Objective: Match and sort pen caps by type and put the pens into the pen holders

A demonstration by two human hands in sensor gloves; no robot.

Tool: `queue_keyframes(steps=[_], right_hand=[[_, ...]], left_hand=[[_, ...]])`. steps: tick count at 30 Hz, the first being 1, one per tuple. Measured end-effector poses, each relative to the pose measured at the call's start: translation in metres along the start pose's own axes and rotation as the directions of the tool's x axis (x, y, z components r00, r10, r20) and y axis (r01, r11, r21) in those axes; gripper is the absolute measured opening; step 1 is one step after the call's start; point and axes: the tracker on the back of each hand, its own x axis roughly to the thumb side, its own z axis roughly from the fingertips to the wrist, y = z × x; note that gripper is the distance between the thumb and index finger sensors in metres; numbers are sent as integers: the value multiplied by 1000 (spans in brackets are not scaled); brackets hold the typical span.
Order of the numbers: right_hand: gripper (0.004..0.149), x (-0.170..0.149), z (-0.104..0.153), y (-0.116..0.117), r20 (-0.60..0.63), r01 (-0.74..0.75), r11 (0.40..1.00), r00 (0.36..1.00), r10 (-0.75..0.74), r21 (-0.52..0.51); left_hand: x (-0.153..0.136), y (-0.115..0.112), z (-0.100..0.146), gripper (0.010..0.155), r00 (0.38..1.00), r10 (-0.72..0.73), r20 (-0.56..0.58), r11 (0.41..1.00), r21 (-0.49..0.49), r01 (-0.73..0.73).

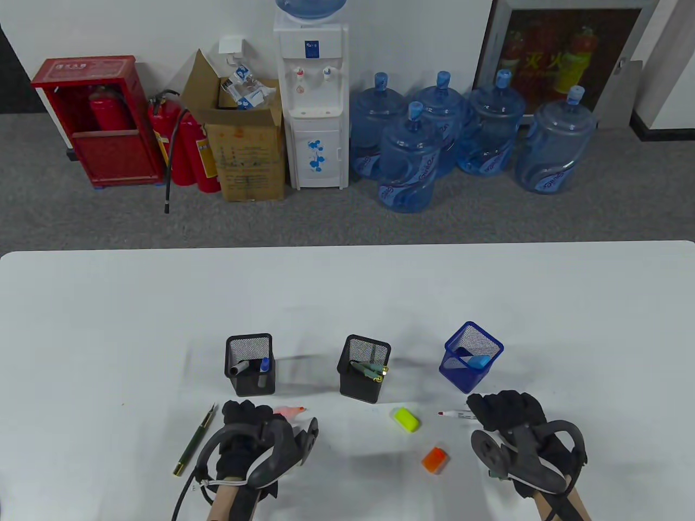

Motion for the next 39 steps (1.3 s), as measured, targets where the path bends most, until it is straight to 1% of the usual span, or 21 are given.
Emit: queue_keyframes(steps=[4, 12, 17, 26, 28, 30, 33, 34, 36, 39], right_hand=[[54, 2, 0, 0, 7, -5, 1000, 1000, 5, -1], [55, 3, 0, -2, 8, -15, 1000, 1000, 15, -1], [55, 4, 0, -3, 12, -20, 1000, 1000, 20, 4], [55, 8, 0, -4, 27, -17, 1000, 999, 17, -6], [55, 9, 0, -5, 31, -11, 1000, 999, 12, -8], [54, 11, 0, -7, 37, -6, 1000, 999, 7, -21], [54, 16, 0, -13, 42, 47, 997, 998, -45, -54], [54, 18, 0, -15, 46, 73, 995, 996, -70, -68], [54, 27, 1, -22, 69, 127, 987, 990, -121, -98], [54, 36, 2, -28, 94, 165, 979, 984, -154, -122]], left_hand=[[1, -5, -5, 47, 999, -38, -19, 999, -24, 38], [7, -13, -9, 45, 999, -49, -1, 996, -69, 49], [8, -15, -9, 45, 999, -34, -2, 996, -78, 34], [13, -18, -8, 48, 997, -58, 43, 992, -105, 62], [9, -12, -7, 48, 998, -38, 41, 992, -121, 43], [6, -3, -4, 49, 999, -18, 37, 996, -85, 21], [6, 23, 4, 49, 996, 72, 52, 997, -28, -71], [9, 31, 7, 49, 992, 107, 67, 994, -12, -107], [24, 50, 14, 49, 974, 199, 105, 977, 60, -206], [45, 64, 21, 49, 947, 284, 150, 948, 105, -301]])
